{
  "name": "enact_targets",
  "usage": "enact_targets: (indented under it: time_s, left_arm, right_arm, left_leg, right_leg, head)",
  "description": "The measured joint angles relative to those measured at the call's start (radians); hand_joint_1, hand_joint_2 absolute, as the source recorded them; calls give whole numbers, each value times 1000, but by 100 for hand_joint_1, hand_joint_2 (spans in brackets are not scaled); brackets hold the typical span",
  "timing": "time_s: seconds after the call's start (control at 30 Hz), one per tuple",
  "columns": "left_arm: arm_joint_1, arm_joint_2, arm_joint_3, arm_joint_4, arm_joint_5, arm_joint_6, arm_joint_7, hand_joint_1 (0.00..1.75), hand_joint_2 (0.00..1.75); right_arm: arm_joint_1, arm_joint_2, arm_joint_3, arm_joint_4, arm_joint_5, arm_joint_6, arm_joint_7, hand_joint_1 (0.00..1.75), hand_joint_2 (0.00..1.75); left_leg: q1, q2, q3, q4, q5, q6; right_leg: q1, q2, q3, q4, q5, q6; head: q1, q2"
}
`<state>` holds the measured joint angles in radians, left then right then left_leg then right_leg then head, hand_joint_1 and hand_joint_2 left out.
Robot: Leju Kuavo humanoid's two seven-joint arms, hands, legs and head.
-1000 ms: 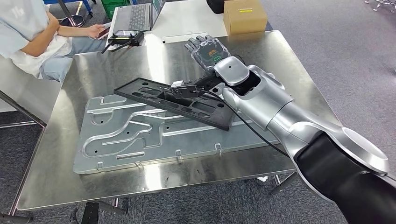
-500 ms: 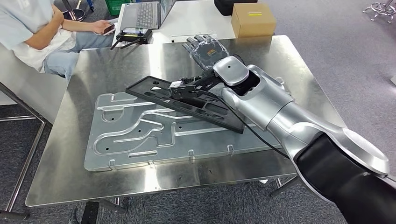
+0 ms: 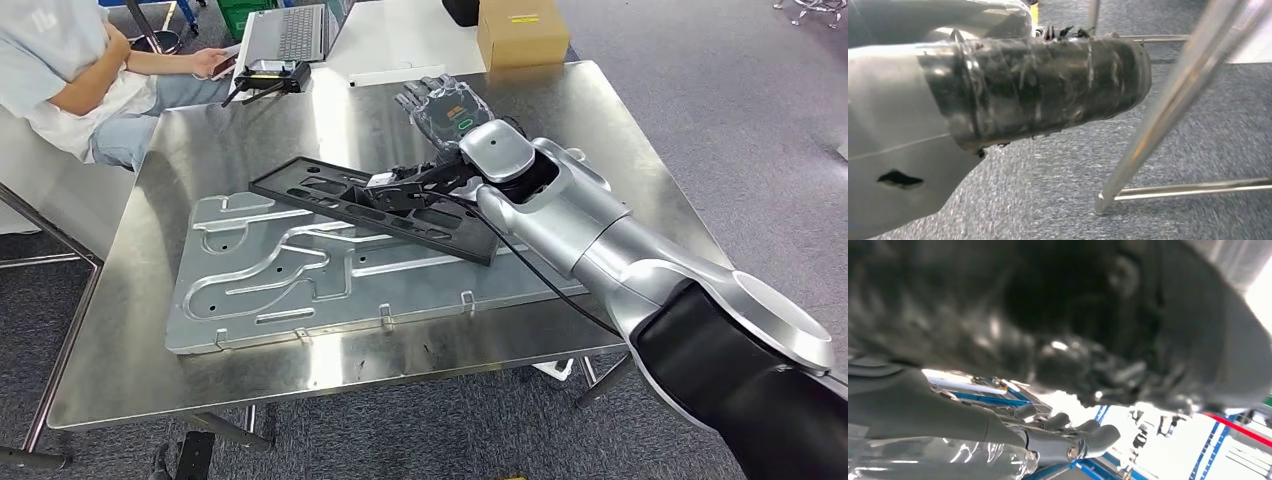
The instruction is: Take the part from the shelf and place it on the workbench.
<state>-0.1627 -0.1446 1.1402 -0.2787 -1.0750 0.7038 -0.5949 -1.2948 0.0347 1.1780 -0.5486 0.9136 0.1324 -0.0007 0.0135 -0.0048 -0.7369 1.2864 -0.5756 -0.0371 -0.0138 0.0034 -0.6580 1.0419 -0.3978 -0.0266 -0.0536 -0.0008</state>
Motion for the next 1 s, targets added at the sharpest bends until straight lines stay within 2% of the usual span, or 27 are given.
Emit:
enact_targets:
  time_s: [0.03, 0.07, 0.13, 0.17, 0.2, 0.3, 0.33, 0.37, 0.4, 0.47, 0.5, 0.53, 0.57, 0.6, 0.67, 0.7, 0.73, 0.8, 0.83, 0.87, 0.9, 0.97, 1.0]
  left_arm:
    - [0, 0, 3, 1, 5, 0, -6, 0, 0]
    - [0, 0, 7, 3, 9, 0, -10, 0, 0]
    - [-3, 1, 13, 4, 11, 0, -13, 0, 0]
    - [-5, 1, 16, 5, 11, 0, -14, 0, 0]
    - [-7, 1, 18, 5, 11, 0, -15, 0, 0]
    - [-9, 1, 24, 7, 11, 0, -18, 0, 0]
    - [-9, 0, 25, 7, 10, 0, -18, 0, 0]
    - [-9, 0, 25, 8, 9, 0, -17, 0, 0]
    - [-10, 0, 25, 8, 8, 0, -16, 0, 0]
    - [-10, 0, 25, 9, 5, 0, -13, 0, 0]
    - [-10, 0, 26, 9, 3, 0, -11, 0, 0]
    - [-10, 1, 26, 9, 1, 0, -9, 0, 0]
    - [-10, 1, 26, 9, 0, 0, -8, 0, 0]
    - [-10, 1, 26, 9, -1, 0, -7, 0, 0]
    - [-10, 0, 26, 10, -3, 0, -7, 0, 0]
    - [-10, 0, 26, 10, -4, 0, -6, 0, 0]
    - [-10, 0, 26, 11, -5, 0, -6, 0, 0]
    - [-9, 0, 26, 11, -9, 0, -5, 0, 0]
    - [-8, 1, 27, 12, -10, 0, -5, 0, 0]
    - [-8, 1, 27, 12, -10, 0, -5, 0, 0]
    - [-7, 1, 27, 12, -10, 0, -4, 0, 0]
    - [-8, 0, 27, 13, -10, 0, -4, 0, 0]
    - [-9, 1, 27, 13, -10, 0, -4, 0, 0]
  right_arm:
    - [1, 0, 0, 0, 0, 2, 0, 0, 0]
    - [1, 0, 0, 0, 0, 4, 0, 0, 0]
    - [1, 0, 0, -1, 0, 5, 0, 0, 0]
    - [0, 0, 0, -1, 0, 5, 0, 0, 0]
    - [-1, -1, 0, -2, 0, 4, 0, 0, 0]
    - [-2, -1, 0, -3, 0, 4, 0, 0, 0]
    - [-2, -1, 0, -3, 0, 5, 0, 0, 0]
    - [-2, -2, 0, -3, 0, 5, 0, 0, 0]
    - [-2, -2, 0, -3, 0, 6, 0, 0, 0]
    - [-1, -2, 0, -3, -1, 7, 0, 0, 0]
    - [1, -2, 0, -3, -1, 8, 0, 0, 0]
    - [2, -2, 0, -3, -2, 9, 0, 0, 0]
    - [3, -2, 0, -3, -2, 9, 0, 0, 0]
    - [4, -2, 0, -3, -2, 9, 0, 0, 0]
    - [3, -1, 0, -6, -2, 8, 0, 0, 0]
    - [3, 0, 0, -8, -2, 8, 0, 0, 0]
    - [2, 0, 0, -10, -2, 8, 0, 0, 0]
    - [2, 1, 0, -11, -2, 9, 0, 0, 0]
    - [2, 1, 0, -12, -2, 9, 0, 0, 0]
    - [3, 2, 0, -12, -2, 9, 0, 0, 0]
    - [3, 3, 0, -13, -3, 9, 0, 0, 0]
    - [4, 5, 0, -14, -3, 9, 0, 0, 0]
    - [4, 5, 0, -14, -3, 9, 0, 0, 0]
  left_leg:
    - [0, 0, 10, 5, -1, -1]
    - [1, 0, 41, -30, 14, 0]
    - [0, 0, 133, -166, 52, 5]
    - [-3, -1, 166, -222, 66, 10]
    - [-6, -2, 183, -253, 73, 16]
    - [-10, -2, 178, -264, 94, 39]
    - [-8, -1, 173, -268, 105, 47]
    - [-5, 1, 165, -273, 117, 55]
    - [-4, 3, 156, -277, 129, 61]
    - [-6, 5, 130, -276, 148, 69]
    - [-6, 6, 116, -275, 157, 70]
    - [-7, 6, 102, -273, 166, 70]
    - [-7, 6, 89, -270, 175, 69]
    - [-7, 6, 75, -266, 183, 67]
    - [-8, 4, 55, -257, 196, 60]
    - [-8, 3, 49, -255, 202, 55]
    - [-8, 2, 47, -256, 210, 49]
    - [-8, 1, 46, -265, 226, 36]
    - [-7, 0, 40, -263, 221, 30]
    - [-6, -1, 31, -248, 199, 24]
    - [-5, -1, 18, -215, 159, 19]
    - [1, 0, -11, -100, 62, 8]
    - [3, 0, -19, -42, 35, 3]
  right_leg:
    - [0, 0, -9, 0, 7, 1]
    - [0, 0, -17, 1, 13, 3]
    - [0, 0, -29, 1, 26, 11]
    - [1, 0, -32, 0, 33, 16]
    - [1, -1, -34, -1, 39, 22]
    - [2, -2, -36, -11, 57, 41]
    - [2, -1, -41, -6, 47, 46]
    - [2, -1, -51, 15, 20, 50]
    - [2, -1, -66, 58, -24, 52]
    - [2, 0, -102, 187, -121, 55]
    - [2, 0, -111, 243, -146, 56]
    - [3, -1, -106, 273, -148, 56]
    - [3, -1, -84, 267, -131, 55]
    - [3, -1, -43, 225, -107, 52]
    - [7, 0, 58, 90, -92, 42]
    - [10, 0, 92, 38, -95, 37]
    - [13, 0, 108, 8, -101, 34]
    - [13, 0, 107, -8, -88, 26]
    - [9, -1, 102, -15, -78, 19]
    - [5, -2, 94, -20, -64, 11]
    - [0, -3, 84, -25, -51, 5]
    - [-1, -4, 58, -27, -29, -1]
    - [-1, -5, 43, -26, -18, 0]
  head:
    - [0, 0]
    - [0, 0]
    - [0, 0]
    - [1, 0]
    - [2, 0]
    - [4, 0]
    - [5, 0]
    - [6, 0]
    - [8, 0]
    - [10, 0]
    - [10, 0]
    - [10, 0]
    - [10, 0]
    - [10, 0]
    - [10, 0]
    - [10, 0]
    - [11, 0]
    - [13, 0]
    - [15, 0]
    - [13, 0]
    - [11, 0]
    - [6, 0]
    - [6, 0]
